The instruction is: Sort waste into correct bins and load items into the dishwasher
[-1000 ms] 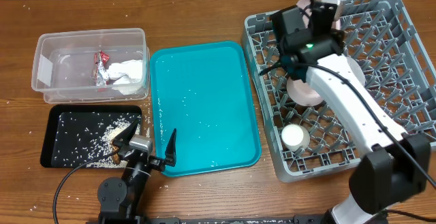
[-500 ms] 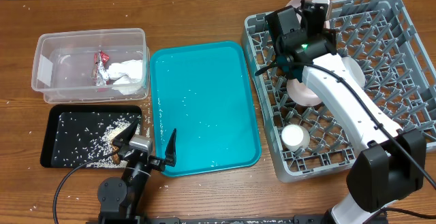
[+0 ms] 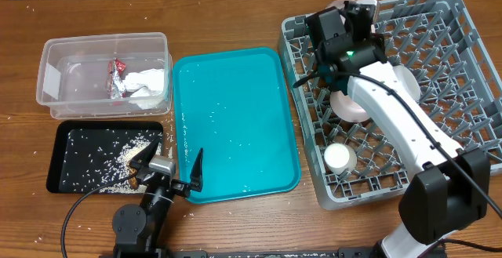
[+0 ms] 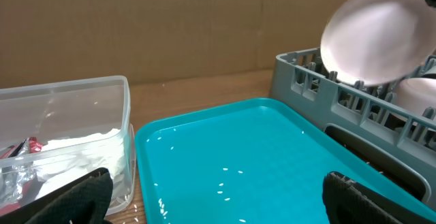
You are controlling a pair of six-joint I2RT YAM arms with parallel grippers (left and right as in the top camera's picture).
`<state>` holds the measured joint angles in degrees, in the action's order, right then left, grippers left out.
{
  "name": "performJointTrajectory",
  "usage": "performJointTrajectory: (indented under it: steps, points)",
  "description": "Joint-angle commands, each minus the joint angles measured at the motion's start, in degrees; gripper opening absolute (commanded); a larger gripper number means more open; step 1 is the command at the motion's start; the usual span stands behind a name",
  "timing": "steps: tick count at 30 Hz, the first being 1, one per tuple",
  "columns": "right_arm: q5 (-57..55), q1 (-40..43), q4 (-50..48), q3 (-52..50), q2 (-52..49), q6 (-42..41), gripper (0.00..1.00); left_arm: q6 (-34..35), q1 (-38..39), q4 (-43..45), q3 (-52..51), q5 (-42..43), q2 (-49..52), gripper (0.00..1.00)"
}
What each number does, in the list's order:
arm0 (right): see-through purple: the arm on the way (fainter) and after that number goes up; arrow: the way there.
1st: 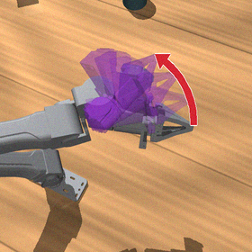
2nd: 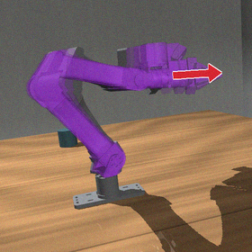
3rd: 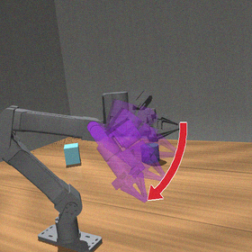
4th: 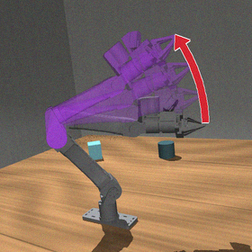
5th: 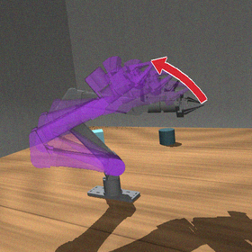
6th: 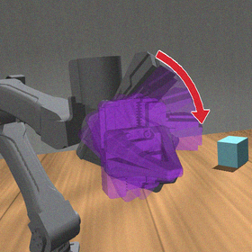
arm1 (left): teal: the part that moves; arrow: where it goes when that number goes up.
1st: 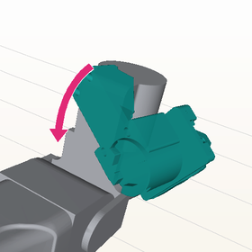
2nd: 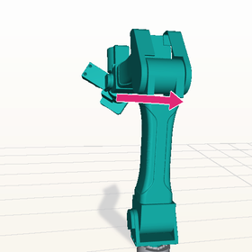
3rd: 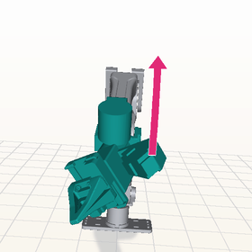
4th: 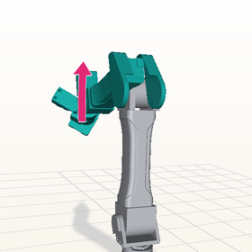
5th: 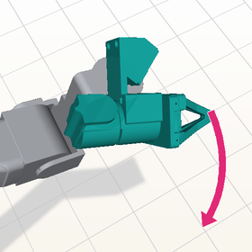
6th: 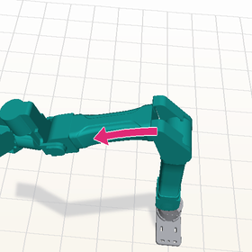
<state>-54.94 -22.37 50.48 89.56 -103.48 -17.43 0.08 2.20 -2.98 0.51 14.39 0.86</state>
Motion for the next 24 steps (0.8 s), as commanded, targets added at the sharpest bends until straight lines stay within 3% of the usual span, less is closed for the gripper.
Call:
performJointTrajectory:
  steps: [1, 10, 13, 16, 19, 22, 24]
  points:
    - [-4.9, -2.0, 0.9, 0.0, -0.3, -0.1, 0.27, 0.8, -0.4, 0.1, -0.2, 0.5, -0.6, 1.0]
    - [-7.9, -9.7, 1.3, 0.1, 3.2, -0.2, 0.28, 0.8, -0.4, 0.1, -0.2, 0.5, -0.6, 1.0]
    - [-0.2, -14.5, 1.9, 0.1, 7.2, -0.3, 0.34, 0.8, -0.4, 0.1, -0.2, 0.5, -0.6, 1.0]
    - [18.9, -17.9, 1.9, 0.1, 10.1, -0.3, 0.48, 0.8, -0.4, 0.1, -0.2, 0.5, -0.6, 1.0]
    - [40.5, -18.5, 2.0, 0.1, 10.6, -0.3, 0.51, 0.8, -0.4, 0.1, -0.2, 0.5, -0.6, 1.0]
    - [60.4, -18.5, 2.0, 0.0, 9.3, -0.3, 0.63, 0.8, -0.4, 0.1, -0.2, 0.5, -0.6, 1.0]
    - [65.5, -18.5, 2.4, 0.0, 8.6, -0.3, 0.63, 0.8, -0.4, 0.1, -0.2, 0.5, -0.6, 1.0]
